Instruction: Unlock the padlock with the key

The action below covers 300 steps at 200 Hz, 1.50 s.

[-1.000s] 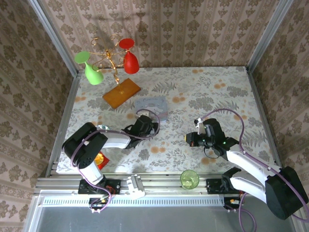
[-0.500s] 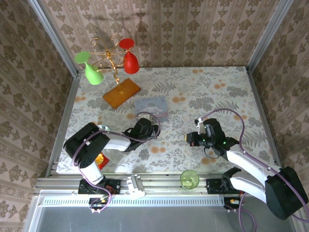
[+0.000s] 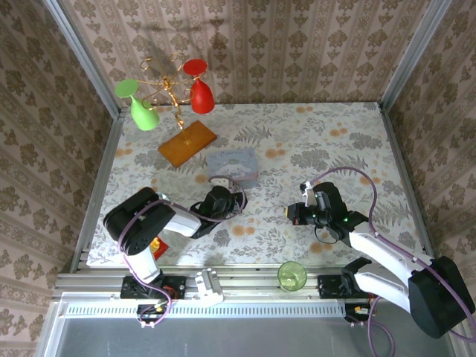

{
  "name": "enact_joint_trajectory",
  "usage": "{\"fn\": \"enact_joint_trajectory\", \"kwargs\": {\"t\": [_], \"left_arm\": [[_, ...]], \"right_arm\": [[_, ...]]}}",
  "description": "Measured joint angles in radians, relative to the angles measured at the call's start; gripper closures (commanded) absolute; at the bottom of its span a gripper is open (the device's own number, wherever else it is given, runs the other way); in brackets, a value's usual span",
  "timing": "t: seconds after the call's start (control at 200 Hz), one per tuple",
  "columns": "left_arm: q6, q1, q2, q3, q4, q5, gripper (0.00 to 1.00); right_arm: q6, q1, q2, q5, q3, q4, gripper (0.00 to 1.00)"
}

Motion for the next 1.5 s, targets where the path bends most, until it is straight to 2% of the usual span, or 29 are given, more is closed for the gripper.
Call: {"fn": "enact_joint_trajectory", "kwargs": {"t": [0.36,0.62,0.745,0.92,0.96,1.03,1.18,1.35,1.415,1.5], "left_arm": [[-0.007,0.01,0.0,-0.024,0.04,0.051,0.65],[-0.006,0.011,0.019,-0.011,0.045,0.058,0.73],[-0.015,0.011,0.032,0.01,0.04,0.071,0.82],[-0.026,0.01,0.029,0.051,-0.021,0.079,0.85],[-0.026,0.008,0.021,0.064,-0.058,0.072,0.82],[-0.02,0.002,0.002,0.082,-0.127,0.055,0.71],[-0.021,-0.004,-0.016,0.089,-0.198,0.023,0.7],[-0.038,-0.005,-0.008,0.086,-0.177,0.018,0.66],[-0.045,-0.011,-0.006,0.085,-0.169,0.007,0.62],[-0.049,-0.019,0.004,0.085,-0.151,-0.015,0.62]], "right_arm": [[0.0,0.0,0.0,0.003,0.0,0.0,1.0],[0.0,0.0,0.0,0.007,0.0,0.0,1.0],[0.0,0.0,0.0,0.007,0.0,0.0,1.0],[0.0,0.0,0.001,0.007,0.0,0.0,1.0],[0.0,0.0,0.005,0.007,0.0,0.0,1.0],[0.0,0.0,0.021,0.006,0.0,0.0,1.0],[0.001,0.0,0.055,0.006,0.0,0.001,1.0],[0.0,0.0,0.059,0.006,0.0,0.001,1.0],[0.0,0.0,0.059,0.006,0.0,0.001,1.0],[0.0,0.0,0.058,0.006,0.0,0.001,1.0]]}}
